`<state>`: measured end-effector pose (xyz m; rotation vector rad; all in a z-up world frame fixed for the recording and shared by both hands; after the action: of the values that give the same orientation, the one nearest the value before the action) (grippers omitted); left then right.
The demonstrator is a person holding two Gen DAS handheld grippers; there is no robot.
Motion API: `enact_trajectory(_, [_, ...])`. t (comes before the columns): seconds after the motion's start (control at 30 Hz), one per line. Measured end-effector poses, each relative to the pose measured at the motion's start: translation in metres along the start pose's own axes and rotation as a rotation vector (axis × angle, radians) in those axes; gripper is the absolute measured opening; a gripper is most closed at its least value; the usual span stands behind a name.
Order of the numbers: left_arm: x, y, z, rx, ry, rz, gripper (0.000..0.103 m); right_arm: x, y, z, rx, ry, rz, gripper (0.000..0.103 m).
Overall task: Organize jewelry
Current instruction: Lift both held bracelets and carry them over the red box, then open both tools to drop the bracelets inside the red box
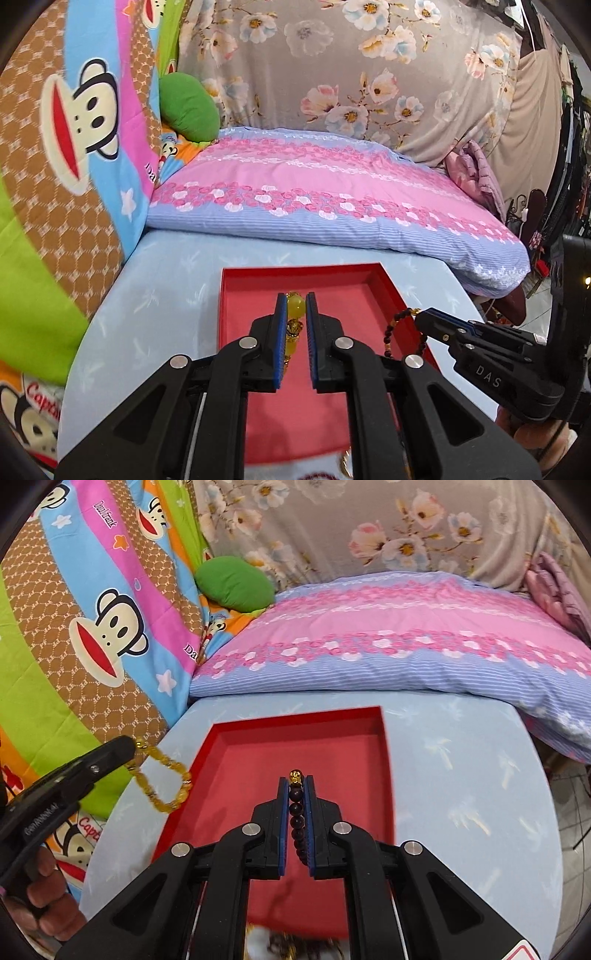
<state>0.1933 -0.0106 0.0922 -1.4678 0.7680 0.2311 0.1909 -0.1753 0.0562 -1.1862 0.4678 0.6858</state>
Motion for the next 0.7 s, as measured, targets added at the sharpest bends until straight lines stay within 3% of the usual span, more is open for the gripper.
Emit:
enact_trajectory(0.33, [0.09,-0.018,0.016,0.0,0.022,0.089,0.01,0.094,-0.044,-0.006,-0.013,-0.005,0.14,0.008])
enact_trajectory(0.47, [0.117,-0.015,0.022,-0.008,0.022,0.141,0.01,0.118,-0.043,-0.015,-0.048,0.091,0.176,0.008])
enact_trajectory(0.63, [0.138,-0.004,0.031,-0.015,-0.033,0.186,0.011,0.126,-0.043,-0.026,-0.078,0.21,0.175,0.008])
enact_trajectory(0.7, [0.135,-0.003,0.036,-0.017,-0.081,0.172,0.024,0.12,-0.041,-0.028,-0.076,0.228,0.155,0.018])
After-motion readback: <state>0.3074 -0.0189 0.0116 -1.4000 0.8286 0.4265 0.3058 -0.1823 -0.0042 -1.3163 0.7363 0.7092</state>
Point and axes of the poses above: each gripper's, at about its wrist camera, not at the fingertips, and x roughly the way its jaws point, z to its left, y to its underside, the point moved 3 cm from there along x, roughly the way its jaws point, and after that the axes turned 4 degrees about x, right-handed, at the moved point
